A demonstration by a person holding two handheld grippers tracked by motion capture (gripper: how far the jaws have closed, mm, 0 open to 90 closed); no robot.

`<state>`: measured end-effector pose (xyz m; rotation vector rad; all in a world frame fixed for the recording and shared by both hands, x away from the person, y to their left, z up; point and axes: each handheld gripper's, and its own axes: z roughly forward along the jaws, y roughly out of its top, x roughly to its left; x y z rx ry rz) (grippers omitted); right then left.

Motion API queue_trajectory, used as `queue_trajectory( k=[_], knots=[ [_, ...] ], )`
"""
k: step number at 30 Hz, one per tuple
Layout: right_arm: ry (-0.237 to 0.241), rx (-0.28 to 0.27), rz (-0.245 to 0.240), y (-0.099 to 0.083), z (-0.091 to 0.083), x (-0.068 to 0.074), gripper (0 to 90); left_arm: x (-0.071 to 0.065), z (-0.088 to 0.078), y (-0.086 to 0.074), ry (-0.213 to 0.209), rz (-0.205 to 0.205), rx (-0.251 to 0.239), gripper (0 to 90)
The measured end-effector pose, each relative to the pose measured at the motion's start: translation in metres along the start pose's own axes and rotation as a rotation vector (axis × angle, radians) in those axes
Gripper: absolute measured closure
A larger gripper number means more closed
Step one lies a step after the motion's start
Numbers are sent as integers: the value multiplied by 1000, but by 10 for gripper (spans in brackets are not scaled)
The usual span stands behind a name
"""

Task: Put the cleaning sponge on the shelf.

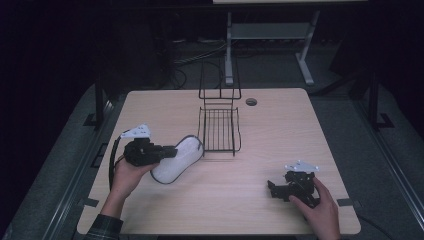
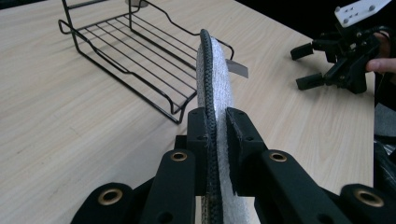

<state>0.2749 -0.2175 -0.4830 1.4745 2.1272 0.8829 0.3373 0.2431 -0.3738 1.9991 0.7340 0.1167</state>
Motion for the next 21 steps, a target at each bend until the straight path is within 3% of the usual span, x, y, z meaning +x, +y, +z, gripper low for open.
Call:
queue_trajectory(
  k=[21],
  knots=[
    [-1,0,-1,0,0,0,0,11,14,21,6,9,-26,802]
  ],
)
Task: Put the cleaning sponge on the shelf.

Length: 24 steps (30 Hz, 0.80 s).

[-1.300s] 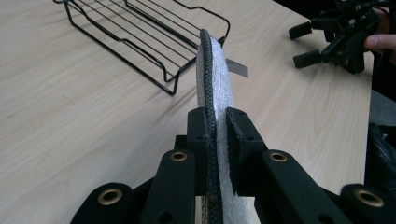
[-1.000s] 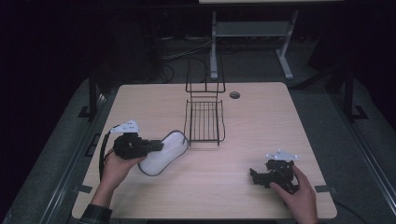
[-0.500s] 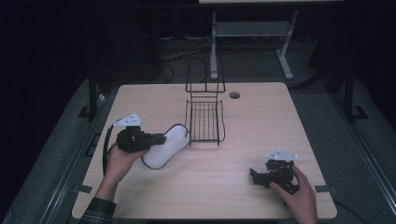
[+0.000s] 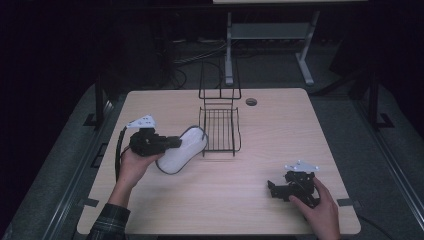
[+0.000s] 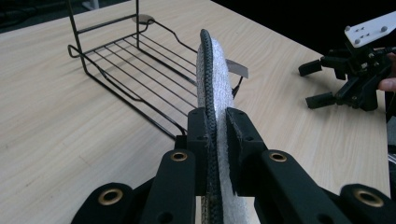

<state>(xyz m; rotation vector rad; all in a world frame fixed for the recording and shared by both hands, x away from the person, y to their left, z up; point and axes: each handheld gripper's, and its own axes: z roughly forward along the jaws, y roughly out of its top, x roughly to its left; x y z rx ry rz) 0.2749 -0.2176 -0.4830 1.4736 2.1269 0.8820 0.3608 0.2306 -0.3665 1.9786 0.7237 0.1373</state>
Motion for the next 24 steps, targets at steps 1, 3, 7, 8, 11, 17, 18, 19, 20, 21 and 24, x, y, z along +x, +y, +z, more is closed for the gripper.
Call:
queue_trajectory(
  k=[1,3,7,8,11,17,18,19,20,21,24],
  knots=[
    [1,0,0,0,0,0,0,0,1,1,0,2,1,802],
    [1,0,0,0,0,0,0,2,3,4,-3,6,1,802],
    [0,0,-1,0,0,0,0,2,6,8,-4,13,1,802],
    [0,0,0,0,0,0,0,2,8,10,-4,12,-3,802],
    [1,0,0,0,0,0,0,3,10,14,-5,19,-4,802],
    [1,0,0,0,0,0,0,5,17,21,-6,25,-9,802],
    [1,0,1,0,0,0,0,5,18,22,-6,23,-9,802],
    [1,0,0,0,0,0,0,5,20,24,-5,26,-9,802],
    [1,0,1,0,0,0,0,6,21,26,-5,28,-10,802],
    [1,0,1,0,0,0,0,6,22,27,-4,31,-14,802],
    [1,0,0,0,0,0,0,8,27,31,-2,33,-14,802]
  ],
)
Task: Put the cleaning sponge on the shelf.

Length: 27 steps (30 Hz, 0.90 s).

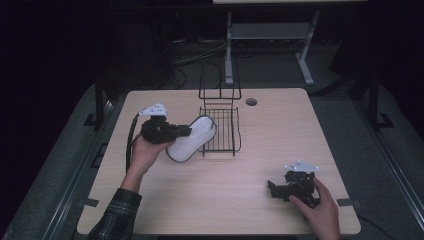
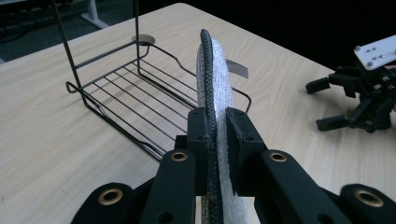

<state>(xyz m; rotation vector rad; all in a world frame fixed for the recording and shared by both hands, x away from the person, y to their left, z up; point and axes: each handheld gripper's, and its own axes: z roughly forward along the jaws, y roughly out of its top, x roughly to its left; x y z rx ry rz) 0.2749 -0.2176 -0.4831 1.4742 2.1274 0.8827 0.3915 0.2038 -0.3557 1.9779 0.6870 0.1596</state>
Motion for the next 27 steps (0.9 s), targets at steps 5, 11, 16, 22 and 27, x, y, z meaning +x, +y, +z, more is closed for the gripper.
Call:
queue_trajectory(
  k=[5,11,16,22,27],
  knots=[
    [0,0,0,0,0,0,0,4,8,6,-2,-2,-1,802],
    [0,0,0,0,0,0,0,10,18,12,1,-12,-2,802],
    [0,0,0,0,0,0,0,14,27,17,-7,-19,-12,802],
    [0,1,0,0,0,0,0,17,43,22,-14,-21,-8,802],
    [0,0,0,0,0,0,0,18,55,27,-20,-28,-8,802]
  ],
)
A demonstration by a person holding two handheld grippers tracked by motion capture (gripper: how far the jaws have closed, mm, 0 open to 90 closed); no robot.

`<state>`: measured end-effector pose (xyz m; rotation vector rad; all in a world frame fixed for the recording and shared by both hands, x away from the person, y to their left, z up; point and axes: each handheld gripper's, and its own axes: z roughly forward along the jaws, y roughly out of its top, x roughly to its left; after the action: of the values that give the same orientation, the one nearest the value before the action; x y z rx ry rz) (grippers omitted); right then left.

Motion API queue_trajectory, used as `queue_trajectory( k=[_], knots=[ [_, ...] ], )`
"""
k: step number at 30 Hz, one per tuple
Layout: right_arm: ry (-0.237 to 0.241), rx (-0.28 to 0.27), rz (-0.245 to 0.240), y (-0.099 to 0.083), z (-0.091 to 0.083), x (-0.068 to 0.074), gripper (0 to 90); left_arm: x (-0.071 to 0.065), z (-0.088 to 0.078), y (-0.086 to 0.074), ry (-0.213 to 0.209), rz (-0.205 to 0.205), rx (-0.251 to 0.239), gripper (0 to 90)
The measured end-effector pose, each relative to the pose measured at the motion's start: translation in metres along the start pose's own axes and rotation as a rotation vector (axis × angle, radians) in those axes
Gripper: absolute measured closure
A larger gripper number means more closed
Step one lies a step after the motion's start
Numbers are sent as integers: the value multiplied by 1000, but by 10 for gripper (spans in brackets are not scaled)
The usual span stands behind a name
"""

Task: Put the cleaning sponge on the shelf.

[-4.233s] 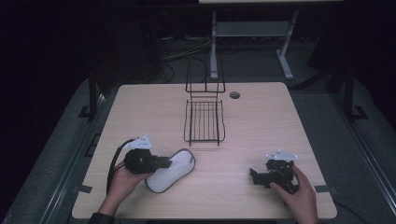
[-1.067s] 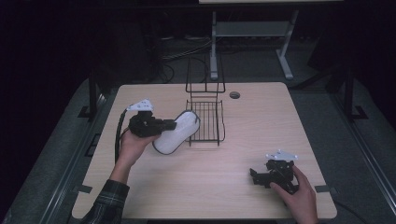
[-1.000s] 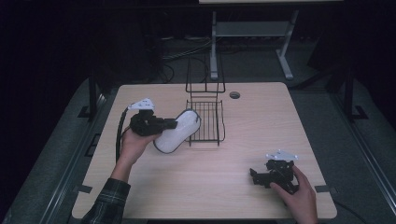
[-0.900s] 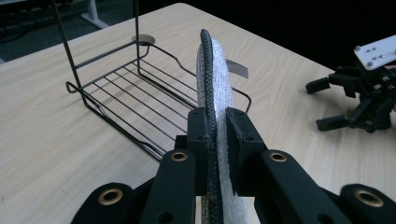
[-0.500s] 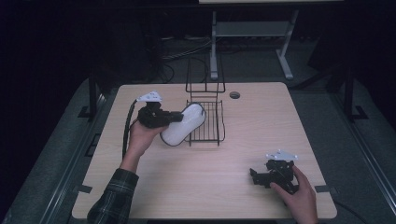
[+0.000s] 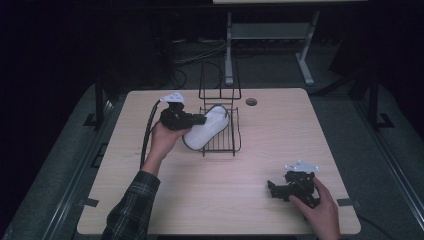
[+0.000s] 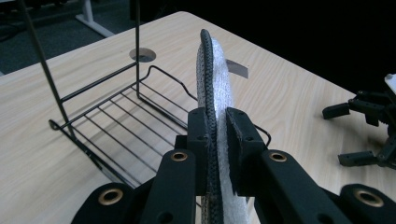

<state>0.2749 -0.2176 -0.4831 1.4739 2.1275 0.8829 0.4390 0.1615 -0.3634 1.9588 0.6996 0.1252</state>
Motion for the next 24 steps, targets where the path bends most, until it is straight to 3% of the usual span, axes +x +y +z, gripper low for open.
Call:
queue_trajectory(
  k=[8,11,15,20,24],
  knots=[
    [0,0,1,0,0,0,0,4,19,5,-24,-4,-6,802],
    [0,1,2,0,0,0,0,7,28,2,-33,-33,-14,802],
    [0,1,2,0,0,0,0,13,32,-1,-31,-26,-2,801],
    [0,1,2,0,0,0,0,18,40,-5,-25,-56,-14,797],
    [0,1,2,0,0,0,0,24,44,-8,-10,-50,-5,792]
  ],
)
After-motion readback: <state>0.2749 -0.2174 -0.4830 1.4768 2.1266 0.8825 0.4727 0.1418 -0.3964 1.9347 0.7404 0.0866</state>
